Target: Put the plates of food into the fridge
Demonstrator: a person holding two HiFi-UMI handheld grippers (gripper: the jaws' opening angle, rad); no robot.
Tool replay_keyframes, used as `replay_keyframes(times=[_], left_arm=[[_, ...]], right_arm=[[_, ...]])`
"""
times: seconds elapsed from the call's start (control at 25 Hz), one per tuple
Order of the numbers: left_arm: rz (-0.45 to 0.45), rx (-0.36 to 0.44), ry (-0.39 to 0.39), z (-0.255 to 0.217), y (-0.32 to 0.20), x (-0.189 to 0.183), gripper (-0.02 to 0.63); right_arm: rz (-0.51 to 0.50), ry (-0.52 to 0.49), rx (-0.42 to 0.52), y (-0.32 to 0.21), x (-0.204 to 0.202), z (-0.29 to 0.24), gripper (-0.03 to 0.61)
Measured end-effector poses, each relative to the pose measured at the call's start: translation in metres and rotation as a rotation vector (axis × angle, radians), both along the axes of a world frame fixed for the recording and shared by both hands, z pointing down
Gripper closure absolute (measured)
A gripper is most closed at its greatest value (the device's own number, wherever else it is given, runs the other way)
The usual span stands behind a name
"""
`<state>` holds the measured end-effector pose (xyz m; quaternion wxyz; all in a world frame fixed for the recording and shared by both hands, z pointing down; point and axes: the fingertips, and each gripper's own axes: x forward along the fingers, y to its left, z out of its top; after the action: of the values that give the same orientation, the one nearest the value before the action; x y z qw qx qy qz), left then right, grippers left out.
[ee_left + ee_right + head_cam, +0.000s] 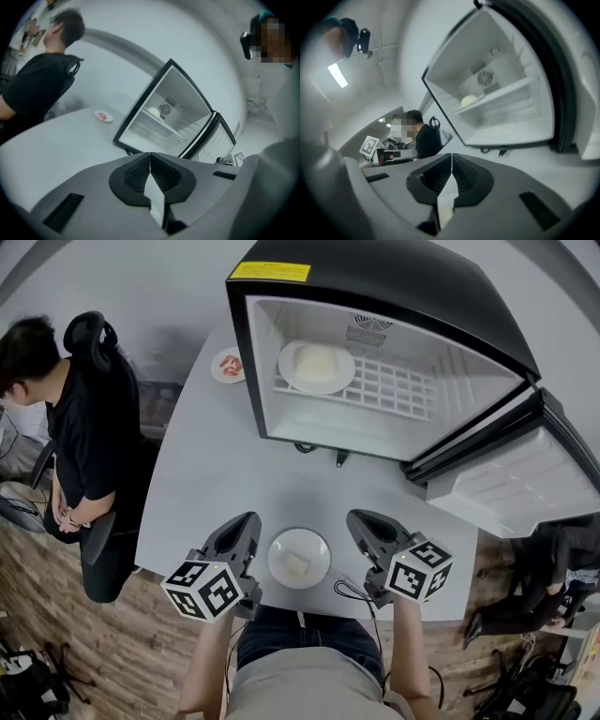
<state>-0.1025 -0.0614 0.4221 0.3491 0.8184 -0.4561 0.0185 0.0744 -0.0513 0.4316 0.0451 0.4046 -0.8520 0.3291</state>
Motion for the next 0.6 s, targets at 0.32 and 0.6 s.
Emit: replay_keyframes(times=[0.32, 0.6], left_arm=[[-0.031, -0.357, 0.107, 0.107, 0.064, -0.011, 0.603], [-0.002, -0.489, 0.103, 0.150, 0.091, -0.005, 0.603]], right_arm=[[-0.174, 0.050, -0.349, 0.054, -0.026, 0.120, 0.561], [-0.174, 0.114, -0.488, 0.078, -0.024, 0.170, 0.561]])
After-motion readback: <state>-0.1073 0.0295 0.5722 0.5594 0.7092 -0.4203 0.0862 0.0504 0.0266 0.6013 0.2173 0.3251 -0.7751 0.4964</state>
